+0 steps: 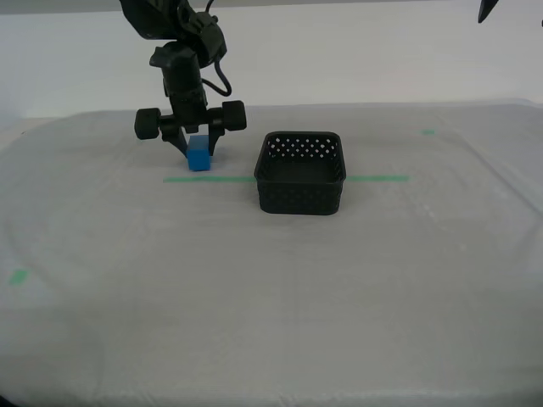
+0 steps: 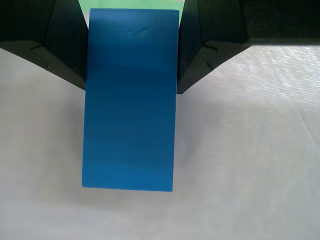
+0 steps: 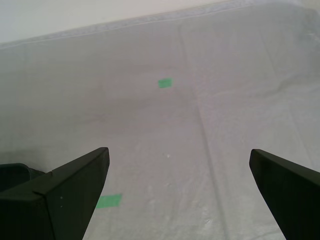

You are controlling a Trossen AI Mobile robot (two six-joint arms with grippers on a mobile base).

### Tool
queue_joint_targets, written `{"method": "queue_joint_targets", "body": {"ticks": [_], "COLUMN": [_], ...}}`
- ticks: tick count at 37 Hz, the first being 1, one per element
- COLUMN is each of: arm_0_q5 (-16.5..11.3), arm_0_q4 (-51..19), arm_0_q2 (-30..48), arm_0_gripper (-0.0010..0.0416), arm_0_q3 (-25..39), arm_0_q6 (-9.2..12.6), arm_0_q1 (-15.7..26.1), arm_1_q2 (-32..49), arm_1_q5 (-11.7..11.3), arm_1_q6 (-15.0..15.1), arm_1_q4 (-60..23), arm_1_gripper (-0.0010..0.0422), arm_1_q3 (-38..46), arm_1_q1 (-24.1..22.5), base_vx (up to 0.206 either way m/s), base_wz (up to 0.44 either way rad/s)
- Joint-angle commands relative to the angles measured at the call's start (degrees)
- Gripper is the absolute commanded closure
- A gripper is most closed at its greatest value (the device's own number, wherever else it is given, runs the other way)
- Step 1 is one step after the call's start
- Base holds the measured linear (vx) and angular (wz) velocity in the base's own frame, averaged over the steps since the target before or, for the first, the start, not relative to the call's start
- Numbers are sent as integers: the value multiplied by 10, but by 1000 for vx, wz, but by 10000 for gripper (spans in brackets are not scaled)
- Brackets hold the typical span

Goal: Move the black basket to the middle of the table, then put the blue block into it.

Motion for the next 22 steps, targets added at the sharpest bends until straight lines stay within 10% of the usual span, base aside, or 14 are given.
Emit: {"method": "queue_joint_targets", "body": {"ticks": [1,22], "arm_0_q5": [2,2], "arm_0_q4": [0,0], "arm_0_q2": [0,0], "arm_0_gripper": [12,12], "arm_0_q3": [1,1], "arm_0_q6": [0,0], "arm_0_q1": [0,0], "arm_1_q2": [-14,-85], "arm_1_q5": [-2,-13], "arm_1_q6": [-1,-36], "arm_1_q4": [-6,-52], "arm_1_gripper": [413,412], "arm_1_q3": [0,1], "arm_1_q1": [-7,-59], "base_vx": [0,0], "base_wz": [0,0]}}
